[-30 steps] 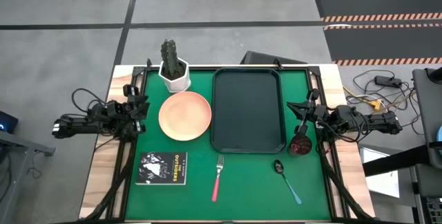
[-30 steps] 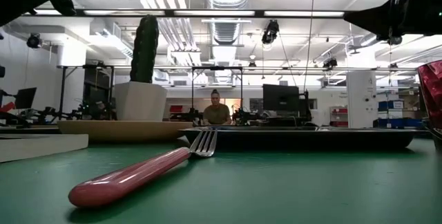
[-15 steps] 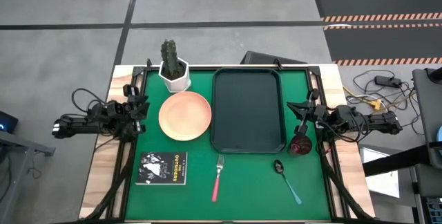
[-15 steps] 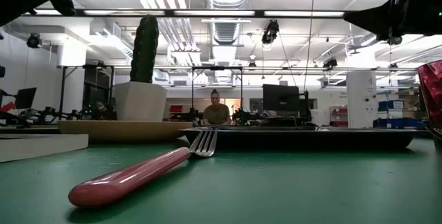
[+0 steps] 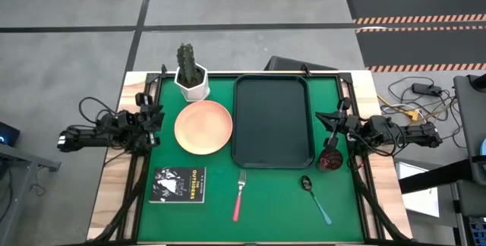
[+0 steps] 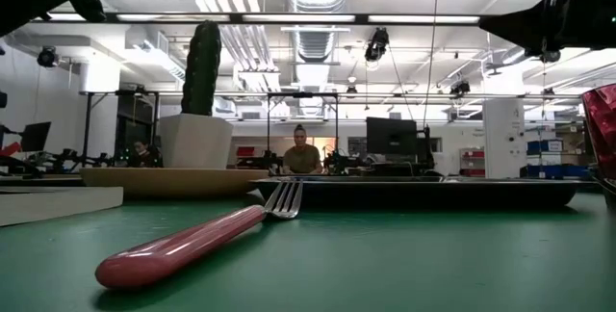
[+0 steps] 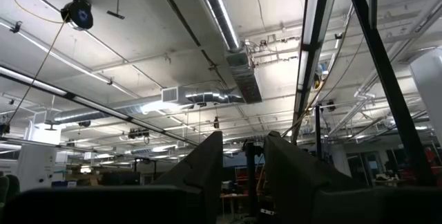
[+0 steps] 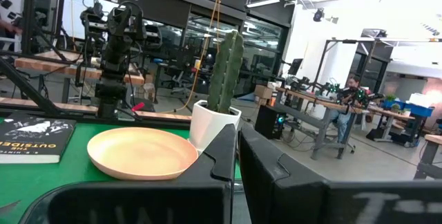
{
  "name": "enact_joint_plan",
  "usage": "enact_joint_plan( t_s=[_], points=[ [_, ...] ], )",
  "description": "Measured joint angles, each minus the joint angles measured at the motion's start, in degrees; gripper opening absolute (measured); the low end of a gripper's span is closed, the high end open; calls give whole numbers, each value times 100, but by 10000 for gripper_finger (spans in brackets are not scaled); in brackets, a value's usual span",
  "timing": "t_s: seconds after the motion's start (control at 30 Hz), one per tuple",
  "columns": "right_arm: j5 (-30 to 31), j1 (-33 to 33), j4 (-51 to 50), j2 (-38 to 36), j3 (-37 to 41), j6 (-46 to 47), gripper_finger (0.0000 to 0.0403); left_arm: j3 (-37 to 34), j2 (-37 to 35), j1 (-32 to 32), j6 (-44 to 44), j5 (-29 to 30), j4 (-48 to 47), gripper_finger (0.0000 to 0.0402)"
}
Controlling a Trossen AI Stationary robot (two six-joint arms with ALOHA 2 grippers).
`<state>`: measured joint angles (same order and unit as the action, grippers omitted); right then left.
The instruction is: Pick and place plate/cup/fork/spoon on tray
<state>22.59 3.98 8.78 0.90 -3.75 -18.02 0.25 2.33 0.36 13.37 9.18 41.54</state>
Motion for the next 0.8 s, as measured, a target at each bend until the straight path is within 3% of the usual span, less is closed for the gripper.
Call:
enact_joint_plan(
  t_s=[0.57, 0.8],
  points=[
    [-4, 1, 109, 1, 0, 6, 9, 0, 0, 0, 0, 1, 0, 88],
    [-4, 1, 136, 1, 0, 884, 9, -2, -2, 1, 0, 1, 0, 88]
  ],
)
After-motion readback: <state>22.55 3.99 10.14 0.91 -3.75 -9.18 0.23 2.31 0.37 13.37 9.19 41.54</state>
